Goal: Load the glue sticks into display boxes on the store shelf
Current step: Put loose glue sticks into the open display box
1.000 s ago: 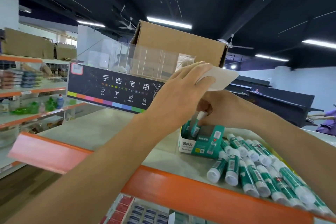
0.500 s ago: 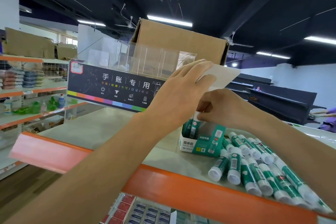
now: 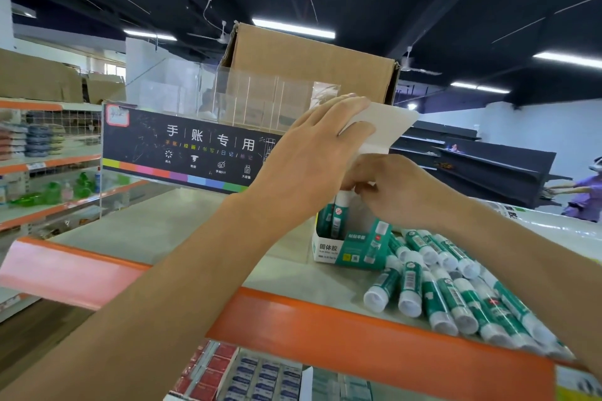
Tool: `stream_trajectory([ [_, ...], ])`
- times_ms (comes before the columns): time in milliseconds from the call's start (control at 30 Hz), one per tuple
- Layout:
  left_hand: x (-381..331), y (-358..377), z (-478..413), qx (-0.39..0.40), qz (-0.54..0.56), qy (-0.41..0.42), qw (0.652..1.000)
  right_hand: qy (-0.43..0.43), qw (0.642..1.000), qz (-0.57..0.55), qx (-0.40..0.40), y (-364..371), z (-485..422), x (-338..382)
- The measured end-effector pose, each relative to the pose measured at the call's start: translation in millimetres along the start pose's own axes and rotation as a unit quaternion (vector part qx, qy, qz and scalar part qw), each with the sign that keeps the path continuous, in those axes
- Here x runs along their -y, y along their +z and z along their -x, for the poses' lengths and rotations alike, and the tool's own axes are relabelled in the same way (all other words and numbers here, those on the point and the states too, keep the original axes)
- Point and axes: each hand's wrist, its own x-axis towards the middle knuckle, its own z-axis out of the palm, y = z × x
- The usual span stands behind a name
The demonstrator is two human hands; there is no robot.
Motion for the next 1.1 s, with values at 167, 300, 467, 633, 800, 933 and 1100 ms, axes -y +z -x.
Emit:
stream_trajectory([
  [167, -1.8, -2.1, 0.5, -0.001, -0.004, -0.004, 1.000, -0.018, 1.000, 0.015, 0.020, -1.7, 1.0, -4.2],
  [300, -1.4, -1.2, 1.7, 0.002, -0.003, -0.001, 1.000, -0.026, 0.999, 0.015, 0.016, -12.4, 8.2, -2.9],
  [467, 2.4, 1.8, 4.6, 0.000, -0.005, 0.003, 1.000, -0.063, 0.996, -0.016, -0.055, -27.7, 27.9, 3.0],
  [633, -1.0, -2.2, 4.7, 0.011, 0.005, -0.018, 1.000, -0.081, 0.985, -0.034, 0.149, -35.9, 54.7, 12.0],
  [800, -4.6, -5.0, 2.4, 0.024, 0.006, -0.036, 0.999, -0.070, 0.962, -0.024, 0.261, -29.9, 60.8, 15.9],
  [933, -4.4, -3.5, 1.9, 0.026, 0.003, -0.033, 0.999, -0.068, 0.955, -0.013, 0.289, -27.3, 56.4, 16.7],
  [1100, -1.4, -1.3, 3.0, 0.011, 0.012, -0.022, 1.000, -0.070, 0.965, -0.048, 0.250, -29.4, 51.5, 18.5],
])
